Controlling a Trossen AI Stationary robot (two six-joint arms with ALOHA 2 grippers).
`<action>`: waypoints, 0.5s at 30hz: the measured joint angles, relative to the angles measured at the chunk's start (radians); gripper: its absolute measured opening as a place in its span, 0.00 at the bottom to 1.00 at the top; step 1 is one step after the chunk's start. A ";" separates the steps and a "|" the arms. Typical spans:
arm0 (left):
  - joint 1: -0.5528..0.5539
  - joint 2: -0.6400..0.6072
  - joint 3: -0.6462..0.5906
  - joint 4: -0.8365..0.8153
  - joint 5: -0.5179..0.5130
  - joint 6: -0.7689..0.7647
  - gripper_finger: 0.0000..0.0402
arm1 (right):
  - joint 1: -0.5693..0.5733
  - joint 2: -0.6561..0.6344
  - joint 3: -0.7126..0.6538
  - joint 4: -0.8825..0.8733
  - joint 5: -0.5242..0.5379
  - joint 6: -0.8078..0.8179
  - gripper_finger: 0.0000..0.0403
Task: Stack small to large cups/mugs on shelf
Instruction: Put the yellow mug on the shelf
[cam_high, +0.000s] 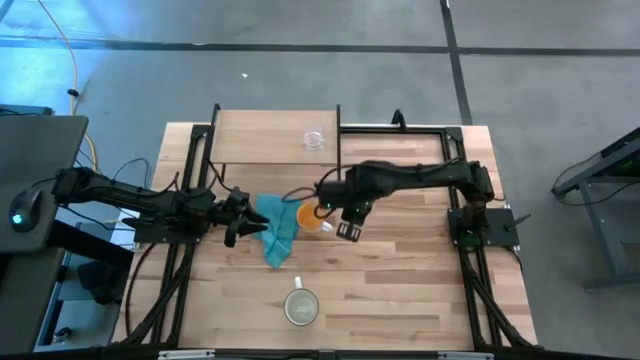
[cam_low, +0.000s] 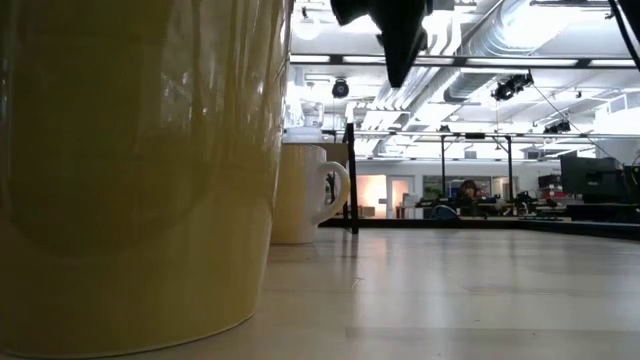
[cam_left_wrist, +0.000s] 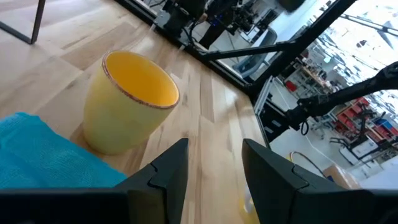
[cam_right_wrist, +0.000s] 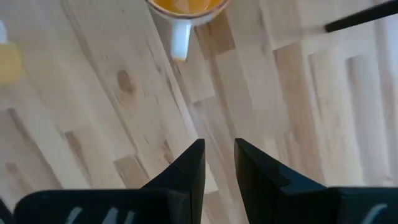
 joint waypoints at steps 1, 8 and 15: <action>0.000 -0.001 0.000 0.000 0.000 0.000 0.34 | 0.002 0.000 -0.021 0.016 0.002 0.011 0.20; 0.000 -0.001 0.000 0.000 0.007 0.000 0.34 | 0.006 0.001 -0.130 0.155 0.012 0.059 0.19; 0.001 -0.001 0.000 0.000 0.069 -0.030 0.34 | 0.006 0.000 -0.184 0.252 -0.030 0.067 0.19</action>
